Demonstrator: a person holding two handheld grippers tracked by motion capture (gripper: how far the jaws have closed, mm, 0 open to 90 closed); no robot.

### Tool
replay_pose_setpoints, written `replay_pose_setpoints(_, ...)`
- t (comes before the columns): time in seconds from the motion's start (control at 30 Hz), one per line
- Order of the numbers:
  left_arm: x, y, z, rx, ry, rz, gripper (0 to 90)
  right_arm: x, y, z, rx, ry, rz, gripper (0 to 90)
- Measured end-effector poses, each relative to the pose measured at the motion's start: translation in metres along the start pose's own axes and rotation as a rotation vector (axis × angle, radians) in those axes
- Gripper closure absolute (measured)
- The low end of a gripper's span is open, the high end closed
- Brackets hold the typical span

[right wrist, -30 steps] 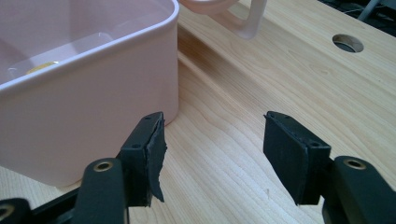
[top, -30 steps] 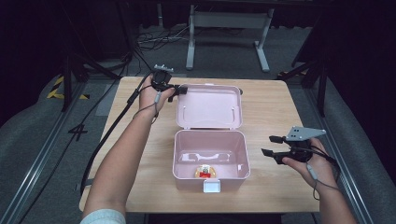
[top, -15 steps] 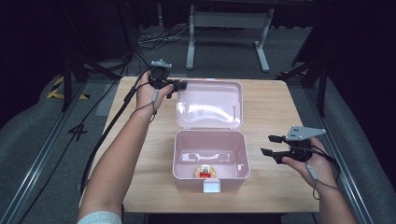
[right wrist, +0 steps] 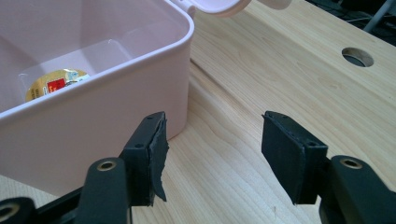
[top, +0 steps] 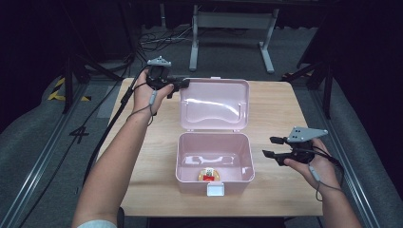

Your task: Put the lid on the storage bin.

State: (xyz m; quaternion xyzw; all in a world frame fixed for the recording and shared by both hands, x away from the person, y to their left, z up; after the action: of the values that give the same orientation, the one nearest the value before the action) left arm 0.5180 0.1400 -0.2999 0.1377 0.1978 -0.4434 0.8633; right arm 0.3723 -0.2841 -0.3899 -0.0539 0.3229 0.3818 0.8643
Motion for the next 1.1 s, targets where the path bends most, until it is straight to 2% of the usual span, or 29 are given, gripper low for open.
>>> replay_pose_setpoints(0.4, -0.02, -0.016, 0.009, 0.055, -0.03, -0.007, 73.7, 0.002, 0.002, 0.005, -0.016, 0.0, 0.007, 42.3)
replay_pose_setpoints(0.57, -0.029, -0.026, 0.012, 0.09, -0.047, -0.009, 72.6, 0.002, 0.006, 0.007, -0.024, -0.009, 0.026, 43.8)
replay_pose_setpoints(0.7, -0.035, -0.032, 0.013, 0.112, -0.057, -0.01, 71.3, 0.001, 0.009, 0.008, 0.004, -0.02, 0.053, 44.1)
replay_pose_setpoints(0.83, -0.041, -0.038, 0.013, 0.12, -0.072, -0.018, 70.2, 0.0, 0.013, 0.009, 0.049, -0.042, 0.107, 44.2)
replay_pose_setpoints(1.0, -0.048, -0.044, 0.012, 0.121, -0.087, -0.039, 68.1, -0.002, 0.016, 0.011, 0.057, -0.056, 0.109, 46.0)
replay_pose_setpoints(1.1, -0.054, -0.052, 0.011, 0.137, -0.096, -0.044, 67.1, -0.004, 0.017, 0.011, 0.061, -0.054, 0.11, 48.2)
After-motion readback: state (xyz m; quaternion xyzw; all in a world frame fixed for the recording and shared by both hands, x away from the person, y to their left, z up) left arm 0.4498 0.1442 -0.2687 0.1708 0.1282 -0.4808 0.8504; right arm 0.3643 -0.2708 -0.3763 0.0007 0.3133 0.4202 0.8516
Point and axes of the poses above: each handheld gripper's, and its own axes: x roughly forward along the jaws, z roughly out of its top, y roughly to its left, the point moved 1 cm from there along x, roughly forward along the jaws, and after that the axes turned 15 degrees about x, right-handed, at the moved point
